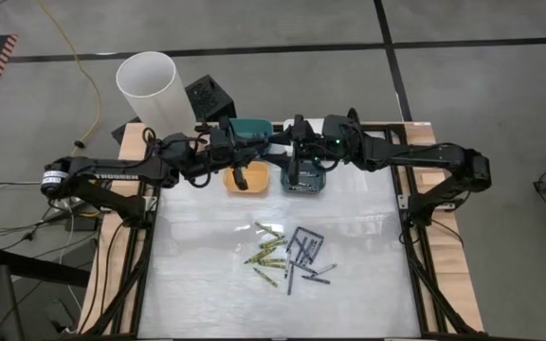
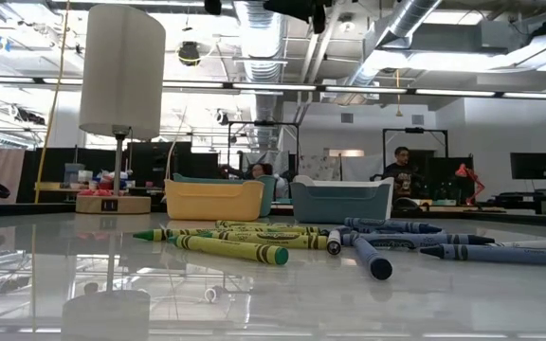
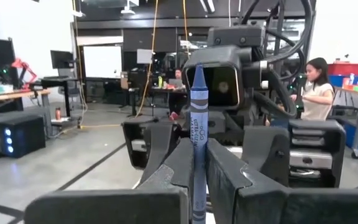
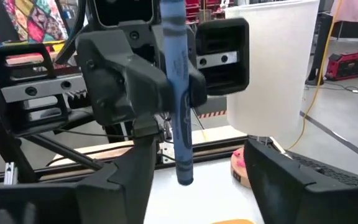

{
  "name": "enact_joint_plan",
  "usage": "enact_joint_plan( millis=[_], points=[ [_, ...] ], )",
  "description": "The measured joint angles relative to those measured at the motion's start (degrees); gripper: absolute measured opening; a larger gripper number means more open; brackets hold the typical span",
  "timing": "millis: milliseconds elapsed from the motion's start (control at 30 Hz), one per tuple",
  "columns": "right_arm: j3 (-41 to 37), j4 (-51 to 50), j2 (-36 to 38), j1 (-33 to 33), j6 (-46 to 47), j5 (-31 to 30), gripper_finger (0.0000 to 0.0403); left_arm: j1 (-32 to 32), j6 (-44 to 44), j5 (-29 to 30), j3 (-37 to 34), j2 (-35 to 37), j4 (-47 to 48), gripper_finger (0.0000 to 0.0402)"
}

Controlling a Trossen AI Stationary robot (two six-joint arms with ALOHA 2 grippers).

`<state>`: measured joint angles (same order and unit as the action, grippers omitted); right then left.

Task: Sort crayons
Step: Put the blue crayon into the yellow bin

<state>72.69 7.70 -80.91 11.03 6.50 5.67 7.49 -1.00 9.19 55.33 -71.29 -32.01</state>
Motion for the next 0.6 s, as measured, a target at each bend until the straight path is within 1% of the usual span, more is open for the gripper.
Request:
enact_joint_plan(
  millis=[133,233,333,467,500,600],
  points=[
    [0.0,-0.5,0.0,0.0,0.0,0.0,0.0205,0.0,0.4,-0.4,0.0,0.0,0.5,0.0012],
    [0.0,-1.2,0.0,0.3,-0.3,0.0,0.0166,0.0,0.9,-0.4,0.0,0.0,0.6,0.0012],
    [0.0,-1.5,0.0,0.3,-0.3,-0.4,0.0116,0.0,1.1,-0.3,0.0,0.0,1.0,0.0012],
    [0.0,-1.8,0.0,0.3,-0.4,-0.7,0.0032,0.0,2.0,0.1,0.0,0.0,1.9,0.0012],
    [0.0,-1.8,0.0,0.3,-0.6,-0.7,0.0018,0.0,2.2,0.1,0.0,0.0,2.0,0.0012],
    [0.0,-1.9,0.0,0.3,-0.6,-0.7,0.0012,0.0,2.4,0.1,0.0,0.0,2.1,0.0012]
  ],
)
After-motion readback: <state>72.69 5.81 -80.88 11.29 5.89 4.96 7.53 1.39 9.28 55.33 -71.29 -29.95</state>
